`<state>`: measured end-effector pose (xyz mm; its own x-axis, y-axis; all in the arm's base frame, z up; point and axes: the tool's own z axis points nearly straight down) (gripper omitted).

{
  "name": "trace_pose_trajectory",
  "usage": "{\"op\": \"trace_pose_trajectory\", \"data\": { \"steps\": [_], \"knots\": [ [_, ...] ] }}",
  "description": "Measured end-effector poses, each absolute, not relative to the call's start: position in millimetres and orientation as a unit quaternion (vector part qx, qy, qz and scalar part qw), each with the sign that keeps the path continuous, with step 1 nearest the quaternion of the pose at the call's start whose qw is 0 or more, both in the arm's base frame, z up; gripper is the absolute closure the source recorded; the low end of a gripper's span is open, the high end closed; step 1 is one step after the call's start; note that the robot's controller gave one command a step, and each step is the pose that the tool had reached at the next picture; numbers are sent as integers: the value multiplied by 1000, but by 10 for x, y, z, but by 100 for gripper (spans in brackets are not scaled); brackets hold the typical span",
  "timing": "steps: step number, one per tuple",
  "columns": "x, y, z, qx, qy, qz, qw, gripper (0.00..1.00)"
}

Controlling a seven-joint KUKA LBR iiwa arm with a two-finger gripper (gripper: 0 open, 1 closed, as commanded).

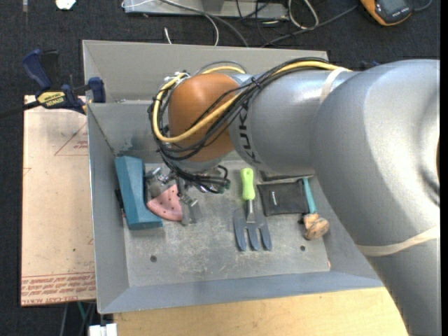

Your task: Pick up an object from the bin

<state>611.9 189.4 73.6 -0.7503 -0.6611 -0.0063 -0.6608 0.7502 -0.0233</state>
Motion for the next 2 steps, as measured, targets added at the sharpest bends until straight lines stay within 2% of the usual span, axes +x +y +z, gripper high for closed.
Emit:
{"op": "trace_pose_trajectory", "data": {
  "steps": [1,2],
  "knots": [
    [5911,1988,861,-349,937,-11,5,100],
    [5911,1987,860,-348,937,-10,5,100]
  ]
}}
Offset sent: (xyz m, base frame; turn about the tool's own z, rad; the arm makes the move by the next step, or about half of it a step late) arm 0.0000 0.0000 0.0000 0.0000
